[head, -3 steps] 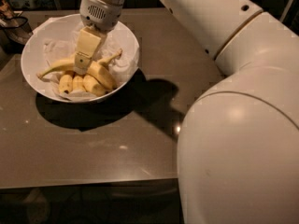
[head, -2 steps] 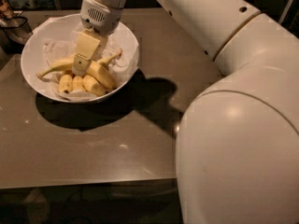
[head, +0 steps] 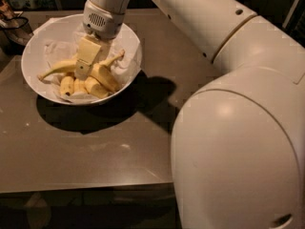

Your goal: Pick banana from white bowl

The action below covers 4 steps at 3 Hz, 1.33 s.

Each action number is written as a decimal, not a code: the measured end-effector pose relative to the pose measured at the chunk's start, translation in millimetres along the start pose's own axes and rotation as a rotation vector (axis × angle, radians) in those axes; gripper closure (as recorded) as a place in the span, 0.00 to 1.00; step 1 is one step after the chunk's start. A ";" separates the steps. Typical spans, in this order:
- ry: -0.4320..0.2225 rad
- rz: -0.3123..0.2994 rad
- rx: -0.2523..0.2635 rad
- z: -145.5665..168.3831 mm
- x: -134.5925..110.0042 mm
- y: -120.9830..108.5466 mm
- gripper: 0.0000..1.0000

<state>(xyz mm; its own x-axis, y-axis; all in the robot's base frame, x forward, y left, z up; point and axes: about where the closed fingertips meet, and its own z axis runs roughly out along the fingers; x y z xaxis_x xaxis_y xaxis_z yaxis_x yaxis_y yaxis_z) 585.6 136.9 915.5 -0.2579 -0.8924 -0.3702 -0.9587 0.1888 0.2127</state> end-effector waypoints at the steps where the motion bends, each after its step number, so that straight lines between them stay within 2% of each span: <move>1: 0.007 0.025 -0.008 5.2 3.5 -4.3 0.28; 4: 0.026 0.063 -0.041 21.8 10.2 -14.4 0.27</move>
Offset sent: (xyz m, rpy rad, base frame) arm -0.0030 -0.0202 -0.0141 -0.0569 0.0735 -0.0292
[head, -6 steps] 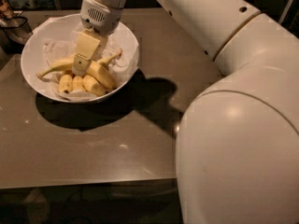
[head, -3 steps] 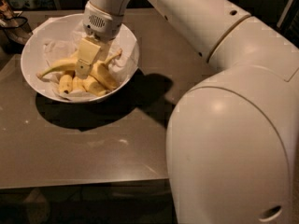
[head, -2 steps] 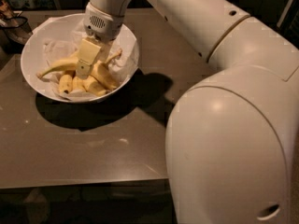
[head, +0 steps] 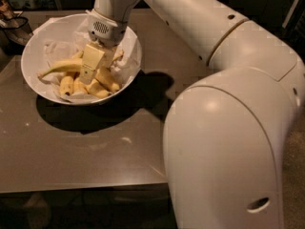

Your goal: Pick banana from white bowl

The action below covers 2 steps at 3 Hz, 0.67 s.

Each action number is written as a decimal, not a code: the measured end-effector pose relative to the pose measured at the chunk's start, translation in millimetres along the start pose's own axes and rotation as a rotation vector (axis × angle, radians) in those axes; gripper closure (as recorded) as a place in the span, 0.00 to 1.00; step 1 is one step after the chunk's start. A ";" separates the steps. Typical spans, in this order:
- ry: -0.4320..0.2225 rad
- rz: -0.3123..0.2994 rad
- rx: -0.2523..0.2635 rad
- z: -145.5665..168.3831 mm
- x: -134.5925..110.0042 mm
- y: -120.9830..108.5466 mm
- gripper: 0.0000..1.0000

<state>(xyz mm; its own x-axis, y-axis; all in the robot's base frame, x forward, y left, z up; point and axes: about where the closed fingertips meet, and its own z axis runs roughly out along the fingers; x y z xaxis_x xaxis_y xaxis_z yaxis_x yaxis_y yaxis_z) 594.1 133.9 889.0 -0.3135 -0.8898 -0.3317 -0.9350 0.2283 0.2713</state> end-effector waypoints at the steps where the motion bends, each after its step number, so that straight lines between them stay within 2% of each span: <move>1: 0.017 0.004 0.000 5.9 0.4 -2.3 0.45; 2: 0.017 0.004 0.000 5.9 0.4 -2.3 0.68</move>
Offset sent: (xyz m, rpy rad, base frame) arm 0.0009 0.0014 -0.0057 -0.0157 0.0057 0.0008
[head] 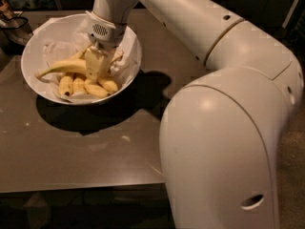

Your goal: Pick banana from white bowl

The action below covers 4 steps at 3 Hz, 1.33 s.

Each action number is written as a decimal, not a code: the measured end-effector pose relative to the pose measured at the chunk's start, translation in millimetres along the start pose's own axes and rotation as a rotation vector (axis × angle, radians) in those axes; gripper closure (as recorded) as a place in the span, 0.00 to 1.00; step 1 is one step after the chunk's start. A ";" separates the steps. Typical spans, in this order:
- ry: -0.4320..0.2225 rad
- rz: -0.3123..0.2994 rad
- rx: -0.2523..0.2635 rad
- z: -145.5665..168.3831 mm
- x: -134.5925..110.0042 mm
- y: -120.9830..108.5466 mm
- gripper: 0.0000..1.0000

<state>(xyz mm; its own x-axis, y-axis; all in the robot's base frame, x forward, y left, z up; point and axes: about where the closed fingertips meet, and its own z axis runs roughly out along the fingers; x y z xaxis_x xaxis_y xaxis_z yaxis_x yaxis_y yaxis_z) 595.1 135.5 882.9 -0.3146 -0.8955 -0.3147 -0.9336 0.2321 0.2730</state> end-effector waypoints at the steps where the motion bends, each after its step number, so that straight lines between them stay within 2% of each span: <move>1: 0.000 0.000 0.000 0.0 0.0 0.0 0.91; 2: 0.000 0.000 0.000 0.0 0.0 0.0 1.00; 3: 0.000 0.000 0.000 0.0 0.0 0.0 1.00; 4: -0.031 -0.010 0.010 -1.2 -6.9 -0.6 1.00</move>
Offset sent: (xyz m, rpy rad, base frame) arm 0.0000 0.0000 0.0000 0.0000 0.0000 0.0000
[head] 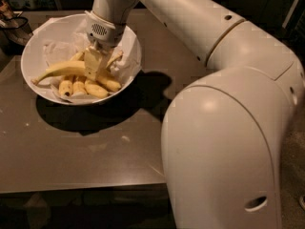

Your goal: Pick banana from white bowl

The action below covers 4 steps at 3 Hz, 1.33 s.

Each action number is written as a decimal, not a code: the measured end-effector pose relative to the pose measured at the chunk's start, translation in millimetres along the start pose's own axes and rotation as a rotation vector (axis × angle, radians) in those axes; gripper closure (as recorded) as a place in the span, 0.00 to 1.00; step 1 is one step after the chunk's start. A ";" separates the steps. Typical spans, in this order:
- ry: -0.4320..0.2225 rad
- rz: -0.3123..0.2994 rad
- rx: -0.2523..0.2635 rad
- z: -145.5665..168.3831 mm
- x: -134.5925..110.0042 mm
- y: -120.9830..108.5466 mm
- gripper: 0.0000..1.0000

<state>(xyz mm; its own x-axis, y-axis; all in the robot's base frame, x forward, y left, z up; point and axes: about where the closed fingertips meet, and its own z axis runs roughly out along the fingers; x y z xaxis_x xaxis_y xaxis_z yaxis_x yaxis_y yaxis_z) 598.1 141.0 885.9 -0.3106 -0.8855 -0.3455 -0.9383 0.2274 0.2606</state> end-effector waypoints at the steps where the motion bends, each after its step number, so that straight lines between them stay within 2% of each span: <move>1: -0.030 0.004 -0.007 -15.4 -9.3 11.8 1.00; 3: -0.060 0.004 -0.038 -46.4 -29.6 40.6 1.00; 4: -0.130 -0.014 -0.049 -61.0 -47.2 50.9 1.00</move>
Offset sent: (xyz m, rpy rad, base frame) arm -0.0311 0.0032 0.0681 0.0349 0.0598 0.0043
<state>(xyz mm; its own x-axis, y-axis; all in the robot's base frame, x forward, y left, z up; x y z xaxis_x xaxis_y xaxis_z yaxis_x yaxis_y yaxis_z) 574.3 169.6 970.5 -0.3179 -0.8280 -0.4620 -0.9350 0.1931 0.2973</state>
